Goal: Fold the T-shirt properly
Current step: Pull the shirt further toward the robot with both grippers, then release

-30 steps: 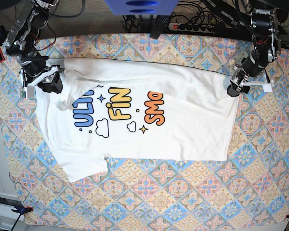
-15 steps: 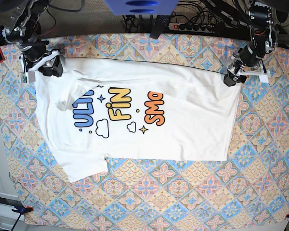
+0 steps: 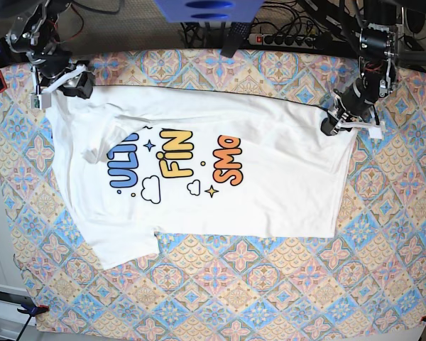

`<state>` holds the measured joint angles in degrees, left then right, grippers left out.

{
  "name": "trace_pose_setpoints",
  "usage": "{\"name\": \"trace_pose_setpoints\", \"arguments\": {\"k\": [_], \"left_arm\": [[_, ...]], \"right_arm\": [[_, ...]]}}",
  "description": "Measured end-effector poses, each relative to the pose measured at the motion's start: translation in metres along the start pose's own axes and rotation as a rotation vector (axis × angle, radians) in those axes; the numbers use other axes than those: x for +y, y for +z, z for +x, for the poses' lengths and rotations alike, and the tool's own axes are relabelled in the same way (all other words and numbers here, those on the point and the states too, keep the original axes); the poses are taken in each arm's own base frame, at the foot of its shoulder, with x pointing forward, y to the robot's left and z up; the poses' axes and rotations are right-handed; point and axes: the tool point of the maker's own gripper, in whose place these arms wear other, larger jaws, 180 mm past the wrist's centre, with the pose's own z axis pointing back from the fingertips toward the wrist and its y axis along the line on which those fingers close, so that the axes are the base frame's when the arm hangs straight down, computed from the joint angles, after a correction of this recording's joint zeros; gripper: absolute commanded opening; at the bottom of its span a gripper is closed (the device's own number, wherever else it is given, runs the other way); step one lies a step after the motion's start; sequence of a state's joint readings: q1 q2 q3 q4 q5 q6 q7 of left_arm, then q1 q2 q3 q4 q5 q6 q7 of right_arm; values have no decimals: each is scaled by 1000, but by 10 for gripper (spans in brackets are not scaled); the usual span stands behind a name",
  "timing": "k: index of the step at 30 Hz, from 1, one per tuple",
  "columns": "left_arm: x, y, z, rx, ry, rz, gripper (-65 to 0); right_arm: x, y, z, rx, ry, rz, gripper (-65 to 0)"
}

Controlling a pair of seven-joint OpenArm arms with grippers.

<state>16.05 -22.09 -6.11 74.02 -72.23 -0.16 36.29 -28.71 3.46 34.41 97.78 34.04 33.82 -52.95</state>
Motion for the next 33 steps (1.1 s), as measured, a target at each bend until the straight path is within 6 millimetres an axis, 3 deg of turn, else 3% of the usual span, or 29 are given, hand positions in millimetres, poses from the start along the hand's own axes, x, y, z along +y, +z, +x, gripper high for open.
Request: {"name": "trace_pose_setpoints", "arguments": {"k": [6,13,16,22,33], "left_arm": [[2,1,-2,6,2,4,-650],[11,7,-7,26,2,11,-650],[16,11,-8,30,-3,20,-650],[22,16,-10,39,-6,28,-650],[24,18,-9,48,-16,33,-650]], "right_arm": [[-26,2,-26,33,-110,-55,-402],[-29,-7,-43,60,-174,-41,-227],[-32,-9,-49,61,-199,-38,-231],[-31,-37,-19,-25,-263,5,-249],[-48,-52,1,-72,-327,37,-251]]}}
